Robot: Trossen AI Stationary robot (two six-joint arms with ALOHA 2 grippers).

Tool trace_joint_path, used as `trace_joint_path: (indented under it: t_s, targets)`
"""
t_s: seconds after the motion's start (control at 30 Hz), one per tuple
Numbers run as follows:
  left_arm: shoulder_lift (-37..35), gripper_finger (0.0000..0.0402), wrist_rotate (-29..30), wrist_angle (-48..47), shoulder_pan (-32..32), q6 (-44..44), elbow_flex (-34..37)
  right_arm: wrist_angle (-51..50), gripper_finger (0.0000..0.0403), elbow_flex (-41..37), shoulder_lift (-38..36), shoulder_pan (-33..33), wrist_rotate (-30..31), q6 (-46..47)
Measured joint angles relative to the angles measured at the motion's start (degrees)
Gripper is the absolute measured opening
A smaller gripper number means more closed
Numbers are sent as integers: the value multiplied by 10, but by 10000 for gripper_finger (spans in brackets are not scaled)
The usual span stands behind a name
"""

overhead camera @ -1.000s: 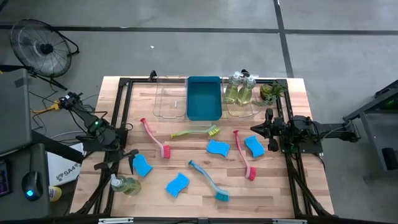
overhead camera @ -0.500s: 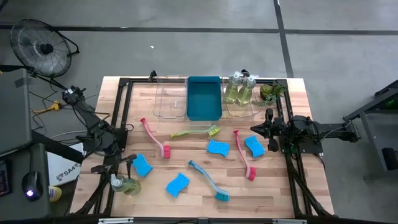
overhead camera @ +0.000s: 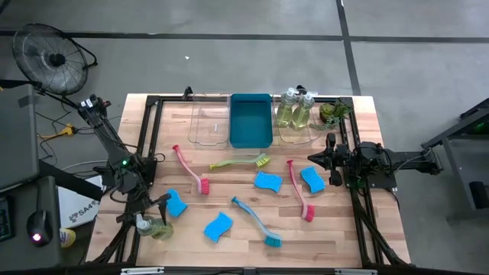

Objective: Pick & Place Kitchen Sink Supplies
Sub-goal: Put the green dish soap into the right transparent bin

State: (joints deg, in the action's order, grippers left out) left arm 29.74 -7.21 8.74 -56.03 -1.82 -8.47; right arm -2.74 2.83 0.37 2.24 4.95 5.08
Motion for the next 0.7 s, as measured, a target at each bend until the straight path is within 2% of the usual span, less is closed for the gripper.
trace_joint_path:
  t_s: [0.37, 0.57, 0.7]
  targets:
    - [121, 351, 40, 168, -29, -1, 0, 0, 11, 0, 0, 0, 0, 0]
    - [150, 346, 75, 186, -29, -2, 0, 0, 11, 0, 0, 0, 0, 0]
    - [151, 312, 82, 186, -29, -2, 0, 0, 11, 0, 0, 0, 0, 0]
